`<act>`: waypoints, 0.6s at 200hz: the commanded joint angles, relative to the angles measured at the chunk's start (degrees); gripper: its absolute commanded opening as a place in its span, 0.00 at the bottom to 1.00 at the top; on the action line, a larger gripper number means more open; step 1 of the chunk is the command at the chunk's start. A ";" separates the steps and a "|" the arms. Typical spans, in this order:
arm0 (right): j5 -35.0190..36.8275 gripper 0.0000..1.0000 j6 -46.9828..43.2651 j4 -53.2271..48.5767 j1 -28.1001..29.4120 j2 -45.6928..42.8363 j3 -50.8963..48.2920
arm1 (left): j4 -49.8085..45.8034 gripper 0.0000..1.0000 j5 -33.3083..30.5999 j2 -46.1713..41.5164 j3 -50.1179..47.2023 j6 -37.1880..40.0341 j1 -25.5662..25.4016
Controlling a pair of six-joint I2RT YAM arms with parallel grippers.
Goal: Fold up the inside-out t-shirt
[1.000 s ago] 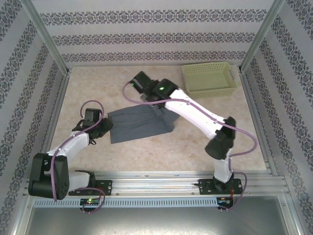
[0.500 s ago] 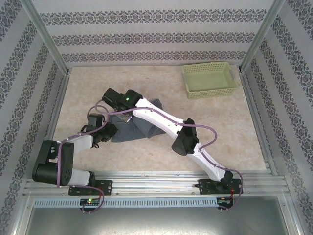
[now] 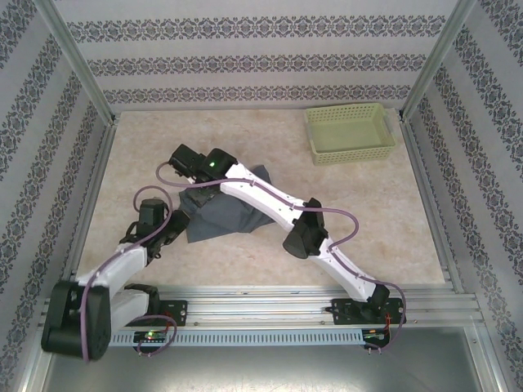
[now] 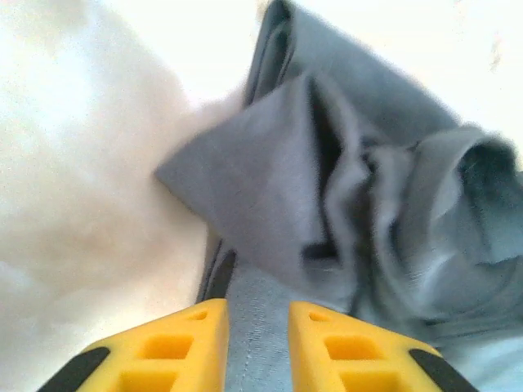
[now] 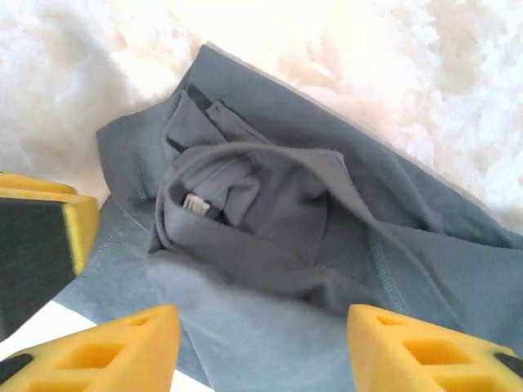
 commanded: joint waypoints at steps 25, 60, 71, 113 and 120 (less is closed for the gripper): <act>1.41 0.61 -0.11 6.87 -5.44 -17.50 -17.87 | -16.82 0.36 -5.11 -8.86 7.31 7.00 -0.41; -0.03 0.62 2.36 15.46 -11.72 -26.07 -36.42 | -21.53 0.49 -6.12 -1.07 20.52 14.11 -8.94; -1.82 0.62 3.33 18.73 -13.62 -28.03 -40.95 | -21.87 0.53 -8.09 2.72 24.35 16.37 -12.95; -11.48 0.63 6.44 30.50 -19.78 -30.80 -52.48 | -23.43 0.60 -8.79 21.71 37.55 22.04 -21.66; -12.33 0.63 6.45 31.19 -20.19 -30.15 -52.64 | -23.69 0.61 -8.94 24.08 38.88 22.35 -22.39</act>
